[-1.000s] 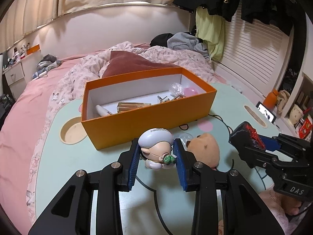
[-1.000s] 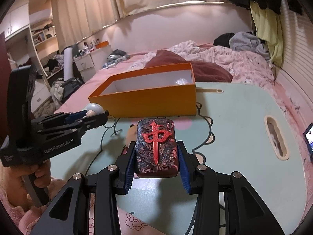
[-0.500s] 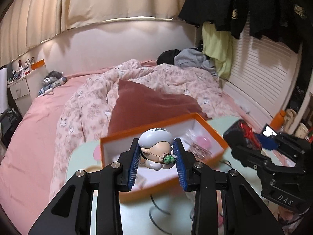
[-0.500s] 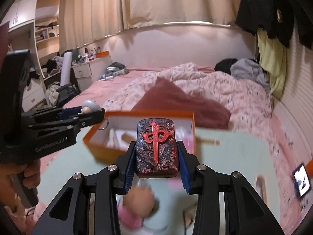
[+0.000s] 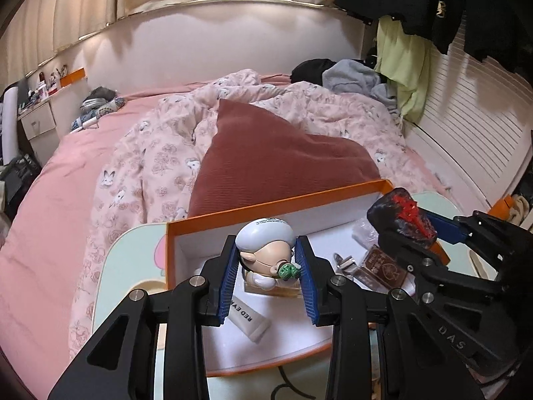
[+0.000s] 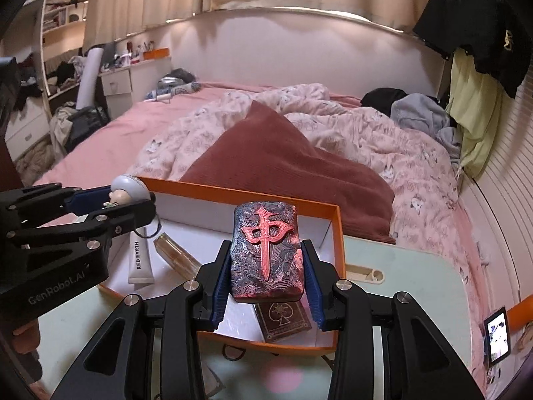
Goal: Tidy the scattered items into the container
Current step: 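Place the red tile and white figurine into the box and release both, then grasp the brown plush potato with the right gripper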
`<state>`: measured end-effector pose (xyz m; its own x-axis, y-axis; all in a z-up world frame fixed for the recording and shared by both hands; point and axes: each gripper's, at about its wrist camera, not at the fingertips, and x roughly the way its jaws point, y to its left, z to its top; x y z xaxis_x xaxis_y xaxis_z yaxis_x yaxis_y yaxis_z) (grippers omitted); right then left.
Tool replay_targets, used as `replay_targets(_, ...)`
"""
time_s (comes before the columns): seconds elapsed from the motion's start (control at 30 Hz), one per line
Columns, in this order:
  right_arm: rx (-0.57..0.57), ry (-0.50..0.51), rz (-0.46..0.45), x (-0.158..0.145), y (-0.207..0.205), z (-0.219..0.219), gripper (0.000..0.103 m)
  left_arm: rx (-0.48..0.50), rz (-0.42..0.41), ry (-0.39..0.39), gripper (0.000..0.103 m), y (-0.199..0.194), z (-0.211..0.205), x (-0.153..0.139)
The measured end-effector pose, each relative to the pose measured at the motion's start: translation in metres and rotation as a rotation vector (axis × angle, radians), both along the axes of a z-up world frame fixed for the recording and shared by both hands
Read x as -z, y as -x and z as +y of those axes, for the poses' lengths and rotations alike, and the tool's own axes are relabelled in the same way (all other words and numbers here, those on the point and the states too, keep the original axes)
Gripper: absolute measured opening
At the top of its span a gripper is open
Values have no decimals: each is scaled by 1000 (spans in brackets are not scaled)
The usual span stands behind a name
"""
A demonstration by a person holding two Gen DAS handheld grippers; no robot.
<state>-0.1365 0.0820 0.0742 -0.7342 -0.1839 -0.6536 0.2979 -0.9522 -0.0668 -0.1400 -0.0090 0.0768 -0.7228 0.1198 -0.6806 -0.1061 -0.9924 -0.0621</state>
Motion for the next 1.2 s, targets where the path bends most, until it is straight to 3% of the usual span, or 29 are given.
replay_targets(0.13,8,6,-9,-1,7,-1,38,-32,-15,-29,37,4,-9,1)
replay_targets(0.17,10,7,-11,-1,8,-1,39,-47,0,-21,43,3,-10,0)
replay_targets(0.2,18,10,-11,-1,9,-1,40,-58,22,-9,59,1,-11,-3)
replay_targets(0.27,40,21,-3,-3,8,1,50,-68,77,13,76,-6,-12,-8)
replay_targets(0.33,42,36,12,-6,4,2,54,-60,115,32,76,-12,-11,-14)
replay_targets(0.7,27,83,12,-14,-7,2,59,-56,100,27,76,-22,-14,-24)
replay_targets(0.87,30,144,9,-24,-26,13,65,-34,100,-4,77,-52,-19,-29)
replay_targets(0.93,37,168,3,-26,-38,23,65,-1,41,4,84,-69,-17,-18)
replay_targets(1.03,16,238,-29,-13,-66,41,65,62,-90,51,84,-95,-6,22)
replay_targets(1.2,-30,286,-139,27,-91,43,65,0,-76,38,84,-124,-2,57)
